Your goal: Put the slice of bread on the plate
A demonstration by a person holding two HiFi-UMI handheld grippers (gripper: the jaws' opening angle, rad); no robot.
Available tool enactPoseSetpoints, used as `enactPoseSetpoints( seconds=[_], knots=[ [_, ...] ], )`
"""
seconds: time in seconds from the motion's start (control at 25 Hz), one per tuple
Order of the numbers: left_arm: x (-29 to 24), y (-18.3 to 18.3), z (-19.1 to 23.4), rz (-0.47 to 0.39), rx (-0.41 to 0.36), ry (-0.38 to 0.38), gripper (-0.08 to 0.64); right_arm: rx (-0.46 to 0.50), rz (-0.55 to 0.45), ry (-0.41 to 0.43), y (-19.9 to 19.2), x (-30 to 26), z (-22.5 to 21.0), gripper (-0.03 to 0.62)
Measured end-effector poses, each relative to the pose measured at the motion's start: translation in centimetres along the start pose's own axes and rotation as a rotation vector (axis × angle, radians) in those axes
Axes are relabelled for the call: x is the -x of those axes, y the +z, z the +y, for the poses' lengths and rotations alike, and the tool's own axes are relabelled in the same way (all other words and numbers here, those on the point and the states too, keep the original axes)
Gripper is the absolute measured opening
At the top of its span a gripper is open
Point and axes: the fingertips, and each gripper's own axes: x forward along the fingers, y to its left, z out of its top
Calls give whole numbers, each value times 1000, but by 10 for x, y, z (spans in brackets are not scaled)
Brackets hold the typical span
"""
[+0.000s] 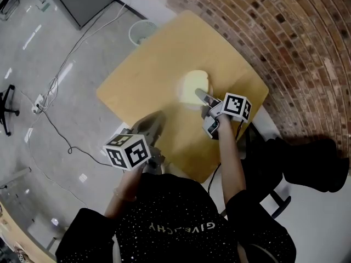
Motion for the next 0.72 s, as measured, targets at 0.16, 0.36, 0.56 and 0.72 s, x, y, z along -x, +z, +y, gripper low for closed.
enactPoseSetpoints(
  seconds=[0.16,0.36,0.56,0.72],
  knots=[
    [-1,1,2,-7,12,7,11,2,32,-135,0,-4,-22,109],
    [-3,-2,-7,-14,29,-18,11,136,30,-253,-3,0,-25,394],
    [-6,-2,-22,-9,-13,-28,11,222,-3,-325,-5,24,-26,471],
    [-10,3,-36,-12,-64,-41,11,215,-62,-354,-9,72,-30,471]
  ],
)
